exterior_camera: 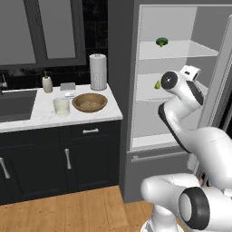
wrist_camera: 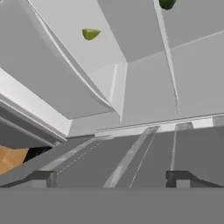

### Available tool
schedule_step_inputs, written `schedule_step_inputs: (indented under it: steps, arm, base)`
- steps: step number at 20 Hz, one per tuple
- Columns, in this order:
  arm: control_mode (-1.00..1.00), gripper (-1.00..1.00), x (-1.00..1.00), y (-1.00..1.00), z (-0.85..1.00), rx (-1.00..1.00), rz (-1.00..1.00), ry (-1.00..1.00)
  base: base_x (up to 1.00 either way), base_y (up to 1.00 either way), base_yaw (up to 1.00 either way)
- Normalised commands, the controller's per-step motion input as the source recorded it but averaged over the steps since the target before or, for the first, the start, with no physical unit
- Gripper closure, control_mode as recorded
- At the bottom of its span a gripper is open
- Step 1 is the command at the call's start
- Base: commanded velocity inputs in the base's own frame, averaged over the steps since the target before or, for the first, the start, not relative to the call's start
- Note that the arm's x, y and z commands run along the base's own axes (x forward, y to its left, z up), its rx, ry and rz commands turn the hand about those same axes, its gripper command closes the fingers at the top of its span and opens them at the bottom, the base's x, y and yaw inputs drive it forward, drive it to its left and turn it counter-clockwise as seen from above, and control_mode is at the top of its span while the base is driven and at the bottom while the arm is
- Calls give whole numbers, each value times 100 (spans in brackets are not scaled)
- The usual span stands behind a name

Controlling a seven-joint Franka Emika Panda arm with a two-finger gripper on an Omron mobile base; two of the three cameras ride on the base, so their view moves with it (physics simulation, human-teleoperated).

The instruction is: Grab a lemon wedge from the fridge and one ice cube from the ice bowl, and put them in the glass of lemonade.

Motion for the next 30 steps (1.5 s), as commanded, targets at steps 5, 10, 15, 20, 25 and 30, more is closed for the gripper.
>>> schedule_step_inputs:
  steps: [5,10,15,20,25,30]
  arm:
    - [-100,-100,37,-47,-1,0,-9,8]
    - [-100,-100,7,-63,0,0,-11,11]
    - [-100,-100,-40,-86,-2,0,-12,2]
    - [-100,-100,-76,-99,-5,0,-12,0]
    - [-100,-100,-72,-92,-11,0,-11,0]
    - [-100,-100,-43,-35,-8,9,-5,-4]
  base:
    - [0,0,0]
    - [0,0,0]
    - [0,0,0]
    - [0,0,0]
    - [0,0,0]
    - [0,0,0]
